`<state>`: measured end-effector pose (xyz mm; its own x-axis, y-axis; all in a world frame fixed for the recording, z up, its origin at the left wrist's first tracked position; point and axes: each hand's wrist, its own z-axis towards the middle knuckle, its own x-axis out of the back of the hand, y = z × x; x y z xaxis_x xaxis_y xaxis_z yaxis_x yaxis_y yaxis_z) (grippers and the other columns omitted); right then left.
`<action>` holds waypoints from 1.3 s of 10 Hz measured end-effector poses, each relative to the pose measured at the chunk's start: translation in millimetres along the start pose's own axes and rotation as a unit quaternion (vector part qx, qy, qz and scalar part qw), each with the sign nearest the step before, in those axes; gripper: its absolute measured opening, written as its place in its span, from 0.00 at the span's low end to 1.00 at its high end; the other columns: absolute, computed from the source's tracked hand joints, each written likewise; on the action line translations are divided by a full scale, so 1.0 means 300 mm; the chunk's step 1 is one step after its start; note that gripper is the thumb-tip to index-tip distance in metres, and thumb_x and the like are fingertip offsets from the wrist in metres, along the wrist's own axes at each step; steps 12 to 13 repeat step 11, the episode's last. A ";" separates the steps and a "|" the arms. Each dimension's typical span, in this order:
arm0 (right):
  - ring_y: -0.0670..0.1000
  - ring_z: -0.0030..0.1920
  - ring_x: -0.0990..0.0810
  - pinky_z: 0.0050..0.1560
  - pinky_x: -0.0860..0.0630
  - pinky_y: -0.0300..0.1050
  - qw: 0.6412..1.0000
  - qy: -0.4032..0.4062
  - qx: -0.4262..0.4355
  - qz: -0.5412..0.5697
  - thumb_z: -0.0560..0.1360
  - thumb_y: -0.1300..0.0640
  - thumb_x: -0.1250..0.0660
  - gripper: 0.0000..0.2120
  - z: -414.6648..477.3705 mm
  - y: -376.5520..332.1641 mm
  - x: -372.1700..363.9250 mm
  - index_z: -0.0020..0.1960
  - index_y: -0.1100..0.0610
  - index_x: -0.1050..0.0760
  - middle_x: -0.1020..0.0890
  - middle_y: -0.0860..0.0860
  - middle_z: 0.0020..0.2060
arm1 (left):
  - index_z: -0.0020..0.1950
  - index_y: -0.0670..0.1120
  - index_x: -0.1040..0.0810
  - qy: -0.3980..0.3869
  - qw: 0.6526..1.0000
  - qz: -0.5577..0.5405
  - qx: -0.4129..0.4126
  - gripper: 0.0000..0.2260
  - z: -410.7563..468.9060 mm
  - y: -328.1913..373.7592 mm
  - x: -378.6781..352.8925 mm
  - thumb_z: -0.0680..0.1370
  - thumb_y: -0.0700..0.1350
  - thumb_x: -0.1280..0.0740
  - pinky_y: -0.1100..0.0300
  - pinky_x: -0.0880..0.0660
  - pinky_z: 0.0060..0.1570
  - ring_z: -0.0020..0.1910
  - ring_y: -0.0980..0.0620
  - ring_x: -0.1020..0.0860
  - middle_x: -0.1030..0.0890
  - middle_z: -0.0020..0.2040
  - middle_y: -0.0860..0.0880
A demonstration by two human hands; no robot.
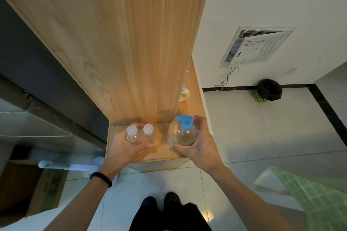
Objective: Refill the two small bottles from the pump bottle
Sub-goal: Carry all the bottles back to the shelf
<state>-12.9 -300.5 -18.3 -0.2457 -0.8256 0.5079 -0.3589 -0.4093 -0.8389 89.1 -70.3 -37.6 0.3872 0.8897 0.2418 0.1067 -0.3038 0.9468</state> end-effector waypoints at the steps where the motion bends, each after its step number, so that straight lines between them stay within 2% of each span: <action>1: 0.34 0.59 0.23 0.53 0.25 0.32 1.000 0.006 0.004 0.000 0.59 0.42 0.14 0.44 -0.001 0.003 -0.003 0.64 0.35 0.40 0.24 0.33 0.60 | 0.51 0.57 0.16 -0.015 1.000 0.001 0.019 0.25 -0.002 -0.014 0.019 0.65 0.32 0.16 0.70 0.23 0.47 0.45 0.68 0.16 0.12 0.45 0.66; 3: 0.30 0.61 0.26 0.49 0.27 0.26 1.000 0.016 0.006 -0.018 0.59 0.41 0.15 0.44 0.003 0.000 -0.010 0.63 0.34 0.42 0.24 0.31 0.59 | 0.49 0.57 0.17 -0.030 0.999 0.012 0.031 0.24 0.022 0.004 0.013 0.66 0.30 0.17 0.77 0.23 0.42 0.43 0.71 0.16 0.13 0.42 0.68; 4: 0.28 0.60 0.27 0.49 0.27 0.27 1.000 0.021 0.007 -0.020 0.59 0.41 0.15 0.45 0.012 -0.004 -0.016 0.63 0.35 0.42 0.24 0.32 0.59 | 0.50 0.54 0.16 -0.027 0.999 0.006 0.028 0.23 0.038 0.015 0.010 0.66 0.30 0.17 0.73 0.21 0.44 0.44 0.68 0.15 0.11 0.42 0.62; 5: 0.28 0.61 0.28 0.50 0.27 0.29 0.999 0.021 0.013 -0.022 0.59 0.40 0.16 0.45 0.025 -0.011 -0.020 0.65 0.37 0.41 0.24 0.33 0.59 | 0.53 0.49 0.15 -0.032 0.999 -0.002 0.025 0.21 0.044 0.026 0.009 0.67 0.31 0.17 0.66 0.18 0.47 0.46 0.64 0.15 0.12 0.47 0.53; 6: 0.27 0.61 0.28 0.49 0.27 0.28 1.000 0.017 0.015 -0.022 0.60 0.39 0.15 0.45 0.029 -0.013 -0.021 0.65 0.37 0.42 0.25 0.32 0.59 | 0.54 0.49 0.15 -0.032 0.999 0.003 0.025 0.21 0.045 0.033 0.012 0.67 0.31 0.17 0.65 0.17 0.48 0.46 0.62 0.14 0.11 0.49 0.52; 7: 0.26 0.60 0.28 0.48 0.27 0.27 1.000 0.012 0.017 -0.019 0.59 0.39 0.16 0.45 0.030 -0.011 -0.019 0.64 0.36 0.42 0.26 0.30 0.58 | 0.54 0.51 0.15 -0.037 0.999 0.008 0.031 0.22 0.044 0.042 0.012 0.66 0.32 0.16 0.67 0.18 0.46 0.46 0.62 0.14 0.10 0.46 0.56; 8: 0.33 0.60 0.24 0.50 0.27 0.30 1.000 -0.007 0.013 -0.014 0.57 0.39 0.17 0.47 0.032 -0.014 -0.009 0.65 0.35 0.44 0.27 0.30 0.58 | 0.56 0.51 0.16 -0.042 0.999 0.016 0.025 0.24 0.040 0.050 0.019 0.67 0.33 0.16 0.62 0.18 0.51 0.51 0.58 0.14 0.11 0.50 0.52; 9: 0.43 0.61 0.23 0.61 0.24 0.41 0.999 -0.040 0.010 -0.007 0.58 0.40 0.16 0.52 0.028 -0.015 0.013 0.71 0.37 0.45 0.28 0.28 0.59 | 0.65 0.47 0.18 -0.045 0.999 0.018 0.020 0.29 0.012 0.063 0.038 0.66 0.33 0.15 0.53 0.18 0.60 0.61 0.49 0.16 0.14 0.61 0.47; 10: 0.44 0.68 0.26 0.68 0.26 0.46 0.998 -0.062 0.000 0.019 0.57 0.38 0.16 0.59 0.013 -0.016 0.047 0.78 0.39 0.49 0.29 0.35 0.67 | 0.68 0.50 0.21 -0.049 0.998 0.012 0.033 0.34 -0.008 0.072 0.079 0.66 0.34 0.15 0.61 0.20 0.59 0.65 0.55 0.18 0.16 0.65 0.52; 11: 0.42 0.70 0.29 0.68 0.27 0.44 0.999 -0.038 -0.003 0.032 0.65 0.37 0.17 0.52 -0.053 0.015 0.132 0.79 0.45 0.44 0.30 0.39 0.71 | 0.69 0.52 0.22 0.003 0.999 -0.004 0.046 0.31 -0.124 0.050 0.113 0.70 0.35 0.17 0.61 0.22 0.62 0.65 0.59 0.18 0.16 0.65 0.55; 13: 0.42 0.70 0.29 0.68 0.27 0.44 0.999 -0.038 -0.003 0.032 0.65 0.37 0.17 0.52 -0.053 0.015 0.132 0.79 0.45 0.44 0.30 0.39 0.71 | 0.69 0.52 0.22 0.003 0.999 -0.004 0.046 0.31 -0.124 0.050 0.113 0.70 0.35 0.17 0.61 0.22 0.62 0.65 0.59 0.18 0.16 0.65 0.55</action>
